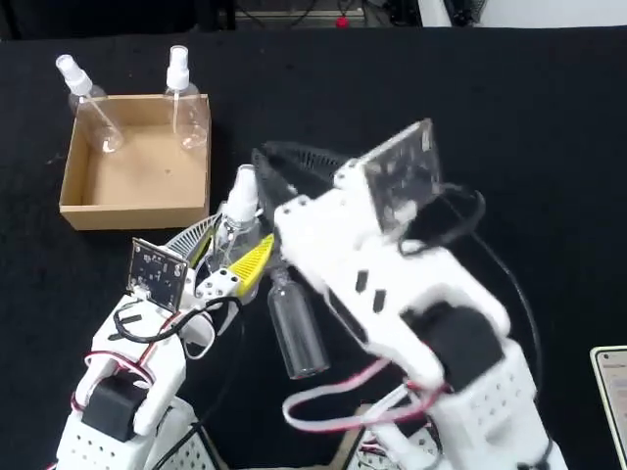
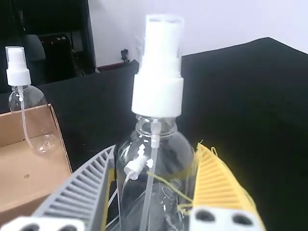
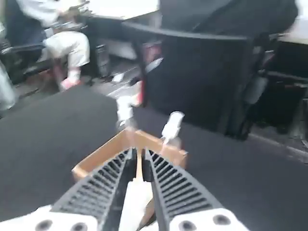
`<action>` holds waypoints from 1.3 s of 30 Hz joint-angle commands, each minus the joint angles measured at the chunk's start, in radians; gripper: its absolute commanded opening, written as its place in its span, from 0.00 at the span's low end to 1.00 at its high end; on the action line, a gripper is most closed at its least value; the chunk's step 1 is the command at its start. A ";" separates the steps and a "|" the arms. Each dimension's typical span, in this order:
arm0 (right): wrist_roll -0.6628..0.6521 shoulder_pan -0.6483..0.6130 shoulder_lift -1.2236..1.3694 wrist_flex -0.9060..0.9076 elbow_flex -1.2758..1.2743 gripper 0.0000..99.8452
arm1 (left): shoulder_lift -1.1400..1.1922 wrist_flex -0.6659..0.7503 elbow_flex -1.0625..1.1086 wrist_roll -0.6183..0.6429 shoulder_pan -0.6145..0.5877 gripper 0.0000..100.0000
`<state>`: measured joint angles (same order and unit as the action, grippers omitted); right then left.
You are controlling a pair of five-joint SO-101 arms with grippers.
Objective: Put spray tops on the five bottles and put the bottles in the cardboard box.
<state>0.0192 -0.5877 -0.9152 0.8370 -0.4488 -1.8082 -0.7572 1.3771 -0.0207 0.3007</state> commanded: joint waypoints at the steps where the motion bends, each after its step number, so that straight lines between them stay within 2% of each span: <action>1: -0.008 0.009 0.082 -0.029 0.005 0.01 | -0.008 0.008 -0.024 -0.008 0.007 0.06; 7: -0.017 -0.069 0.119 0.031 0.005 0.01 | -0.008 0.008 -0.024 -0.008 0.007 0.06; 20: -0.017 -0.117 0.111 0.141 0.035 0.01 | -0.008 0.008 -0.024 -0.008 0.007 0.06; 32: -0.018 -0.147 -0.110 0.141 0.050 0.01 | -0.008 0.008 -0.022 -0.008 0.005 0.06; 35: -0.018 -0.130 -0.183 0.143 0.042 0.01 | -0.008 0.008 -0.024 -0.015 -0.004 0.06; 39: -0.068 0.038 -0.248 0.143 -0.007 0.01 | -0.008 0.012 -0.035 -0.017 -0.039 0.06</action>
<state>-0.0146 -0.6690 -1.1178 0.9751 -0.4411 -1.8082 -0.7572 1.3771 -0.0269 0.2992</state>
